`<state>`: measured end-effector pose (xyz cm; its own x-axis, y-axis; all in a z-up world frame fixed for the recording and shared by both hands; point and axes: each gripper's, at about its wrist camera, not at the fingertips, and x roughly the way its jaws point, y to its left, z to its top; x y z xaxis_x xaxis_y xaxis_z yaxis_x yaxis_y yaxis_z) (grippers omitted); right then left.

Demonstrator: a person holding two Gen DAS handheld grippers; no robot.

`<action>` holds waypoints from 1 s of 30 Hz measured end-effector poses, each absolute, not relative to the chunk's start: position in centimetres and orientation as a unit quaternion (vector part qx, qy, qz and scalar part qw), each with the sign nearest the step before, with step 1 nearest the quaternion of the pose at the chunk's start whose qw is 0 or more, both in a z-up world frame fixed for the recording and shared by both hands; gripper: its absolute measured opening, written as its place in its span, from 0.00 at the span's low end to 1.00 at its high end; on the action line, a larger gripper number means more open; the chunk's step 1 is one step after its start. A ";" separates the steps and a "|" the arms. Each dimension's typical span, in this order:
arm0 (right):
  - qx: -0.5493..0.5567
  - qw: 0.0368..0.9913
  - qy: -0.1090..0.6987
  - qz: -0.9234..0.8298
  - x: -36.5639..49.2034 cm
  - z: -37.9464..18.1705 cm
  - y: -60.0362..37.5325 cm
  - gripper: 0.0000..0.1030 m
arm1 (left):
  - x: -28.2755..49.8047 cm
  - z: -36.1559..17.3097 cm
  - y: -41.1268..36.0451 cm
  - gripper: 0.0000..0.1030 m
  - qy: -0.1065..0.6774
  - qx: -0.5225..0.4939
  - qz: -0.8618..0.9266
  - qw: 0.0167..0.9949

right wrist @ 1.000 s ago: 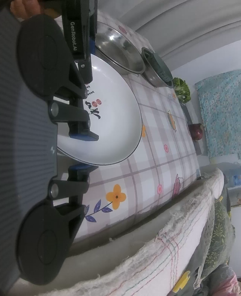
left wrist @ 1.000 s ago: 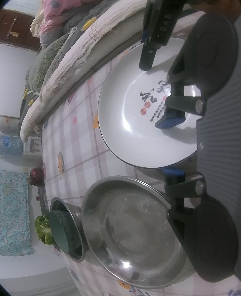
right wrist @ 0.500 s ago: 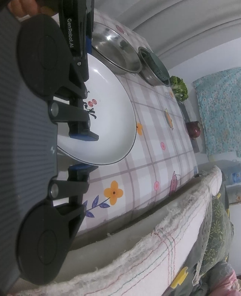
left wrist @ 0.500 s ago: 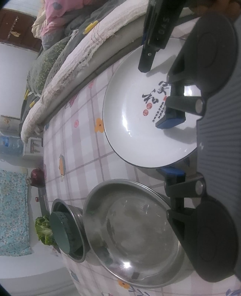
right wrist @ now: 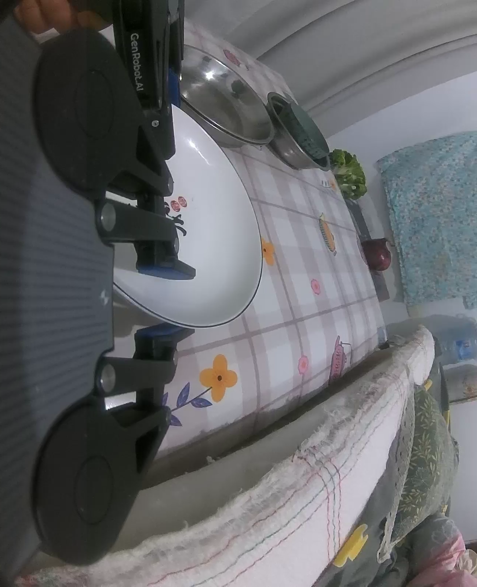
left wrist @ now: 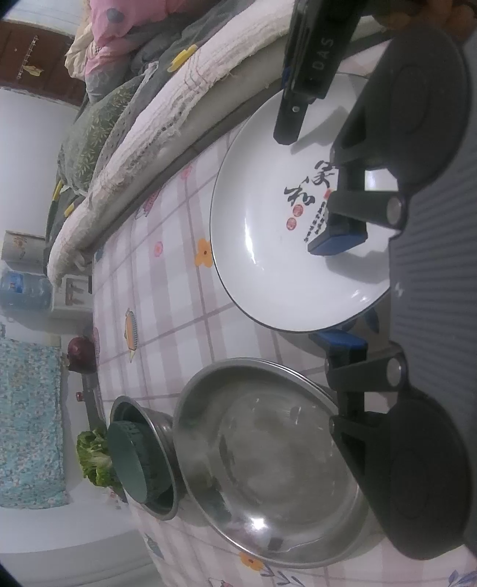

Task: Organize plates and bowls
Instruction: 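Hold the white plate rim with both tools and move it above the basin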

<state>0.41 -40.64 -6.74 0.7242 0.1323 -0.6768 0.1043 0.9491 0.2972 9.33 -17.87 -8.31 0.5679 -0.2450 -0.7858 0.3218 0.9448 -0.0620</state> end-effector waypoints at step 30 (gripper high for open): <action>0.170 0.914 0.367 0.006 0.4 -8.4 -41.0 0.24 | 9.5 -9.8 -18.7 0.43 0.432 0.064 -0.155 0.886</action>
